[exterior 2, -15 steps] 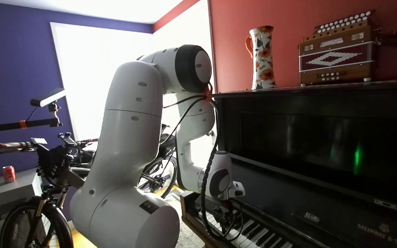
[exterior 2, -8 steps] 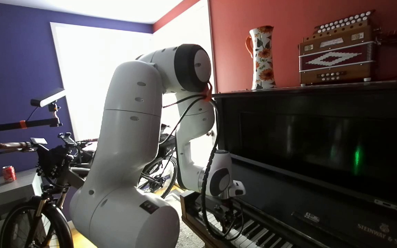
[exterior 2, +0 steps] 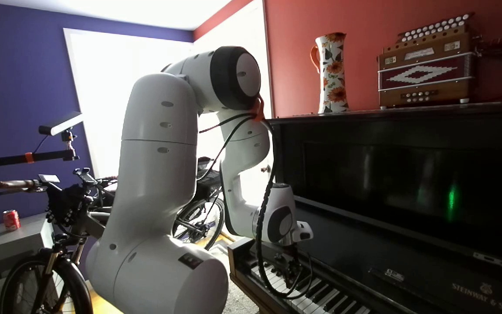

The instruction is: Press one white key on the left side of the piano

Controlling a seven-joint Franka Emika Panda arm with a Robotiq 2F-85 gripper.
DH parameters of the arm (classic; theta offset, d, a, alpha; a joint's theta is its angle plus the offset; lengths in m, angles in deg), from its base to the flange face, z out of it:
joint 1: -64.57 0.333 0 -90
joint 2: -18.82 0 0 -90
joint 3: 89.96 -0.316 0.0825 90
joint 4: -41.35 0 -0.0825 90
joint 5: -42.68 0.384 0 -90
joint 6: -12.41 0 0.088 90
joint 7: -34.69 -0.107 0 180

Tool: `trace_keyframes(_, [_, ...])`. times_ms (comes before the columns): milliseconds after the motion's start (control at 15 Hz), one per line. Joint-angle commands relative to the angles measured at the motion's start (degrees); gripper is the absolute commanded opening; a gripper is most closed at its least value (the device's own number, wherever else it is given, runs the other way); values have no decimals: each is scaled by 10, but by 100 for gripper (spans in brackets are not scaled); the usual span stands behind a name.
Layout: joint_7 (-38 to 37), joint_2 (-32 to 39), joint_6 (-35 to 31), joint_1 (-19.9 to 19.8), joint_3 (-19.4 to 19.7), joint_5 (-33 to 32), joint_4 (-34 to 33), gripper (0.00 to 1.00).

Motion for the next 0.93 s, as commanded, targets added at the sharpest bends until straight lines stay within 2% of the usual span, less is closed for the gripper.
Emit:
trace_keyframes(0, [-4, -30, 15, 8, 9, -18, 16, 9])
trace_keyframes(133, [-3, -35, 17, 7, 6, -17, 17, 34])
trace_keyframes(200, [-2, -37, 17, 5, 2, -14, 17, 34])
trace_keyframes(733, [-13, -71, 41, 8, 4, -29, 25, 94])
trace_keyframes(867, [-17, -89, 59, 7, 3, -40, 26, 100])
